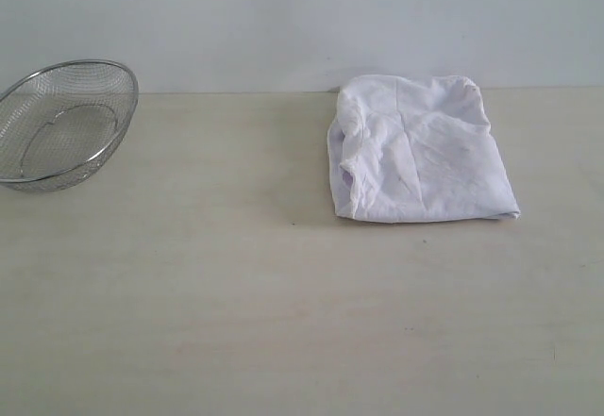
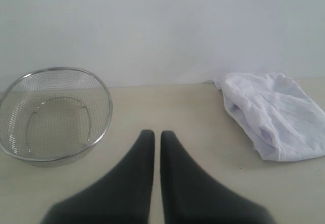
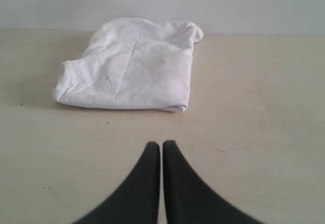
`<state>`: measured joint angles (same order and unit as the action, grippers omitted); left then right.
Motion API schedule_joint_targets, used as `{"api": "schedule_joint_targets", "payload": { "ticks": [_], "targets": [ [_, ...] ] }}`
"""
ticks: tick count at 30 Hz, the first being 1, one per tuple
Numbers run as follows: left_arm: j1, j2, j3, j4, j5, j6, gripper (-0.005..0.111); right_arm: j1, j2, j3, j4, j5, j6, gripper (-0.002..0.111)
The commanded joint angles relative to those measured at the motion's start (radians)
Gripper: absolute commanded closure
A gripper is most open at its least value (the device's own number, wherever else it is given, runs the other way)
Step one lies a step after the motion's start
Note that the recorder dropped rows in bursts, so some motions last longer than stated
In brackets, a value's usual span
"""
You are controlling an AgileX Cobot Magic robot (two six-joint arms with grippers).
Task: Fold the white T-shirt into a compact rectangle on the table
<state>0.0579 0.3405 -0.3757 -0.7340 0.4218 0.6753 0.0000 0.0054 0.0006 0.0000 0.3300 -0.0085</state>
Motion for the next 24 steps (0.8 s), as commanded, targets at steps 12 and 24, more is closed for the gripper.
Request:
{"api": "schedule_joint_targets", "payload": {
  "ticks": [12, 24],
  "targets": [
    [0.119, -0.310, 0.115, 0.007, -0.042, -0.015, 0.102, 0.000, -0.005, -0.001, -0.005, -0.007, 0.000, 0.109],
    [0.119, -0.340, 0.343, 0.607, -0.037, -0.862, 0.102, 0.000, -0.005, -0.001, -0.005, -0.007, 0.003, 0.109]
  ]
}}
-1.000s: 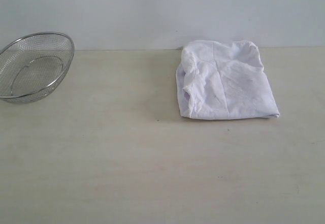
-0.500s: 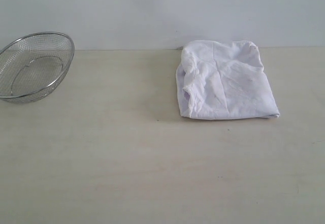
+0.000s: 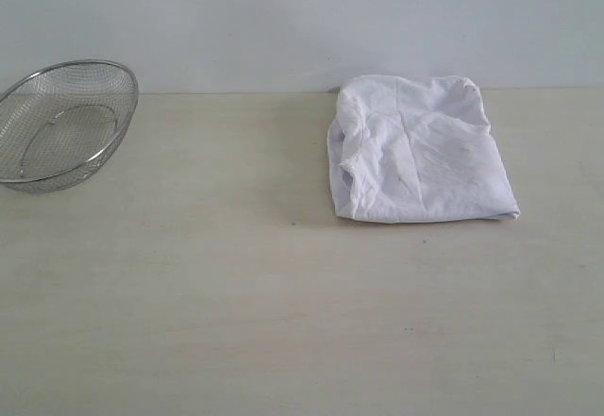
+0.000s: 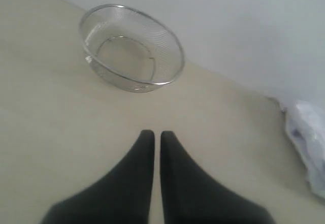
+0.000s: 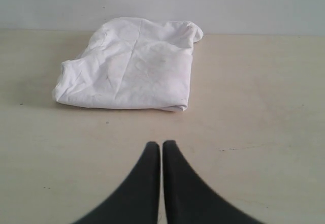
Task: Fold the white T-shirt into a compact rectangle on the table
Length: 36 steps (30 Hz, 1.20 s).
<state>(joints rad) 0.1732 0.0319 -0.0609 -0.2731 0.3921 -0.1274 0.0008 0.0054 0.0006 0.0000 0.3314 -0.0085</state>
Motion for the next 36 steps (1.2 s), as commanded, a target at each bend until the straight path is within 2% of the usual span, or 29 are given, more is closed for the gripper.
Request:
{"api": "schedule_joint_targets", "payload": {
  "ticks": [1, 9, 20, 33, 36],
  "targets": [
    [0.004, -0.032, 0.035, 0.179, -0.011, -0.060, 0.102, -0.001, -0.005, -0.001, -0.005, -0.008, 0.003, 0.109],
    [0.004, -0.032, 0.061, 0.318, -0.067, -0.029, 0.102, -0.001, -0.005, -0.001, -0.005, -0.008, 0.003, 0.109],
    [0.004, -0.032, 0.061, 0.320, -0.088, 0.151, 0.102, -0.001, -0.005, -0.001, -0.005, -0.008, 0.001, 0.109],
    [0.001, -0.032, 0.061, 0.294, -0.086, 0.157, 0.102, -0.001, -0.005, -0.001, 0.005, -0.009, 0.001, 0.109],
    [-0.043, -0.032, 0.061, 0.286, -0.086, 0.157, 0.102, -0.001, -0.005, -0.001, 0.005, -0.009, 0.003, 0.109]
  ]
}}
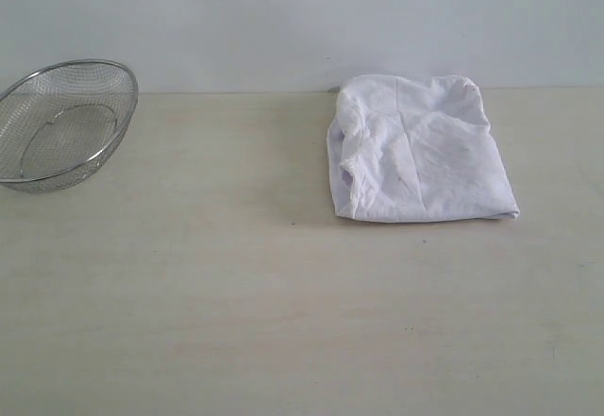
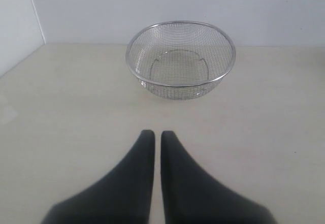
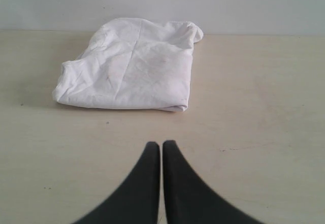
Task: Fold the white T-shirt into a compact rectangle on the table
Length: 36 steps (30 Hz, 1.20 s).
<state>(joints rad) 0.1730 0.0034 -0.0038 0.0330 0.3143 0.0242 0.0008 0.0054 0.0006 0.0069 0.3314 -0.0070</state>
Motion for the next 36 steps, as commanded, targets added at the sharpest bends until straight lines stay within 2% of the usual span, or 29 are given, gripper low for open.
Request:
{"api": "schedule_joint_targets", "payload": {
  "ticks": [1, 4, 6, 36],
  "targets": [
    [-0.068, -0.003, 0.004, -0.020, -0.008, 0.006, 0.102, -0.001, -0.005, -0.001, -0.001, -0.009, 0.001, 0.109],
    [-0.134, -0.003, 0.004, -0.020, -0.008, 0.006, 0.102, -0.001, -0.005, -0.001, -0.001, -0.009, 0.001, 0.109],
    [-0.149, -0.003, 0.004, -0.020, -0.008, 0.006, 0.102, -0.001, -0.005, -0.001, -0.001, -0.009, 0.001, 0.109],
    [-0.146, -0.003, 0.004, -0.020, -0.008, 0.006, 0.102, -0.001, -0.005, -0.001, -0.001, -0.009, 0.001, 0.109]
  ]
}}
